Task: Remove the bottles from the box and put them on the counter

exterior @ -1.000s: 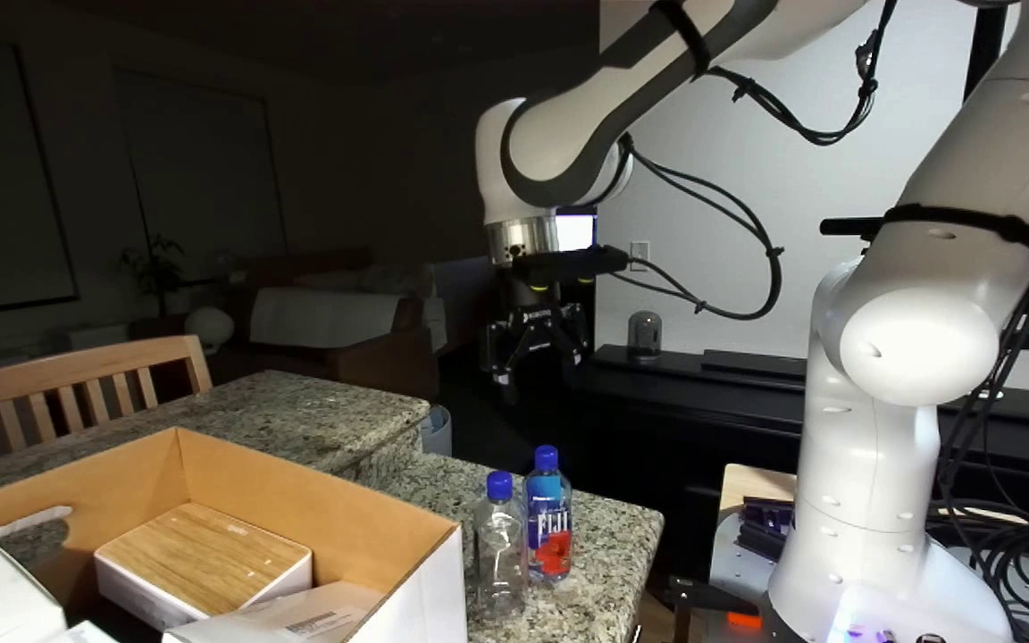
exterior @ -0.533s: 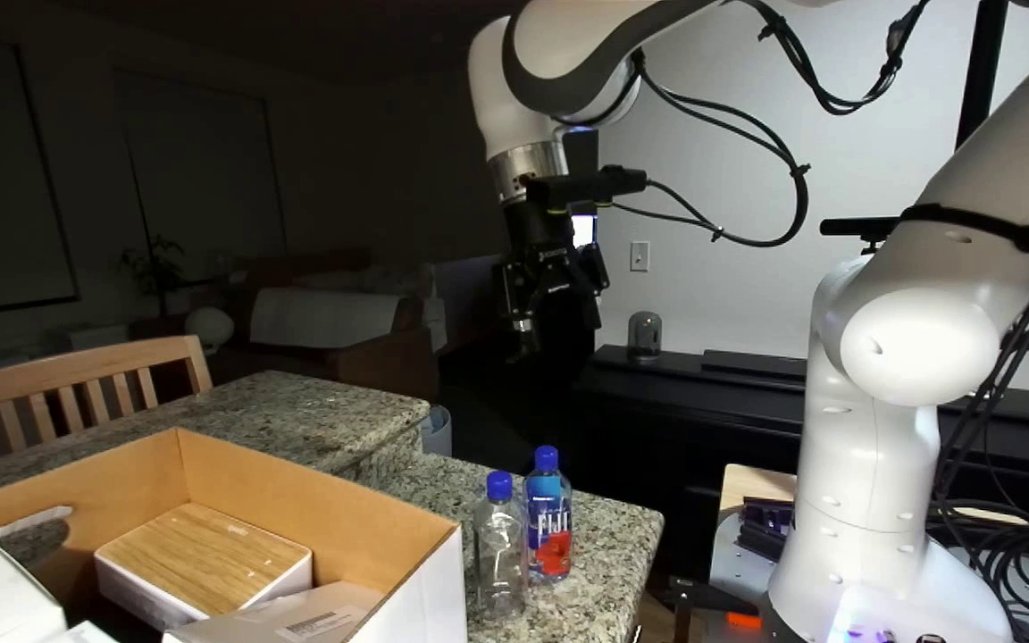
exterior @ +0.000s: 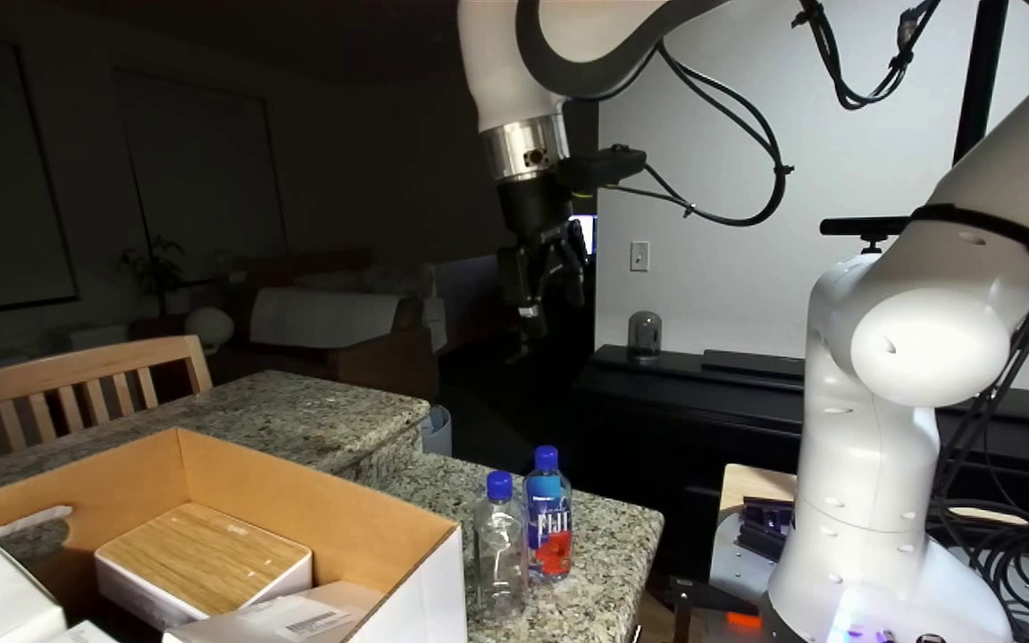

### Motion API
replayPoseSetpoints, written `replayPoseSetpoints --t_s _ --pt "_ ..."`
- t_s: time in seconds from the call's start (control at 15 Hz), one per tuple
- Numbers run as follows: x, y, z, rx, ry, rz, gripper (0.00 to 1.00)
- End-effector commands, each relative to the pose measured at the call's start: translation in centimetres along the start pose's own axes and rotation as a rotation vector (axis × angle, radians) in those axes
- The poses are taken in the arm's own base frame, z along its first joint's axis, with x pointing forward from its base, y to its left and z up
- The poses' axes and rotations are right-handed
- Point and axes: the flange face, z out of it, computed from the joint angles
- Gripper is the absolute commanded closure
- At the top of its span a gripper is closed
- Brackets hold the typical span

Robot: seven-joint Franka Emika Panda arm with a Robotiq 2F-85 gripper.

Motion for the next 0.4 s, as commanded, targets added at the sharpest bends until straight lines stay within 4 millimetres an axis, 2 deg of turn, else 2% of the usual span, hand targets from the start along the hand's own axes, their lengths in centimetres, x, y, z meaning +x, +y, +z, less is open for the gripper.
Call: replayPoseSetpoints --t_s 0.0,0.07,0.13,0.33 --pt "0.02 0.78 0.63 0.011 0.097 -0.154 0.0" --pt "0.35 1.2 0.98 0.043 0.112 -0.153 0.0" --pt "0.56 0.36 0.22 0.019 0.071 -0.099 0.0" --pt "0.86 1.1 0.85 0.039 0.087 -0.118 0.0"
